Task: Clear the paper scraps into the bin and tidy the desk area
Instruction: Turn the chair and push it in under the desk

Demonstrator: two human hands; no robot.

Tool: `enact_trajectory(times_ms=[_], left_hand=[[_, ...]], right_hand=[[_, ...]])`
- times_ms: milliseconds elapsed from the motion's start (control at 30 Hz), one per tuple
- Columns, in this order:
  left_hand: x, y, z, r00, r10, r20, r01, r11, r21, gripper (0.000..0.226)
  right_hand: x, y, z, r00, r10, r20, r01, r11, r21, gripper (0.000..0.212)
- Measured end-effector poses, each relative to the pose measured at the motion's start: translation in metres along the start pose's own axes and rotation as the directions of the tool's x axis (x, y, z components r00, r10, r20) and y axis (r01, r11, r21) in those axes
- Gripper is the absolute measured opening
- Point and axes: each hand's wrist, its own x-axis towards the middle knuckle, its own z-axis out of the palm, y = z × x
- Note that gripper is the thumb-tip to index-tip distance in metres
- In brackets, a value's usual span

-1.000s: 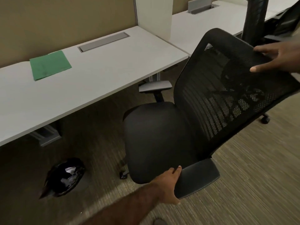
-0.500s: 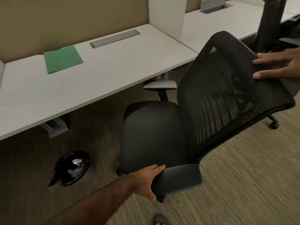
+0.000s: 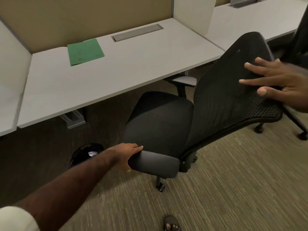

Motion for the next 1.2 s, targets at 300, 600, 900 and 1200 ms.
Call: enact_trajectory(times_ms=[300,600,900,1200], left_hand=[[-0.041,-0.073,-0.002,0.915,-0.263,-0.305,0.266,0.963,-0.031,0.071],[-0.047,-0.028,-0.057,0.625,-0.276,-0.730,-0.038,0.923,-0.383,0.045],[-0.077,0.005,-0.131,0.301,-0.390,-0.871,-0.495,0.717,-0.492,0.054],[-0.068,-0.031,-0.169,0.185,-0.460,-0.868,-0.408,0.768,-0.494,0.035]], right_hand=[[0.037,-0.135,0.007,0.989,0.130,-0.075,-0.122,0.988,0.096,0.068],[0.102,-0.212,0.038,0.967,0.193,-0.166,-0.164,0.972,0.170,0.055],[0.159,-0.256,0.058,0.985,0.108,-0.134,-0.078,0.974,0.212,0.051],[0.190,-0.200,0.050,1.000,-0.021,0.000,0.020,0.971,0.238,0.042]])
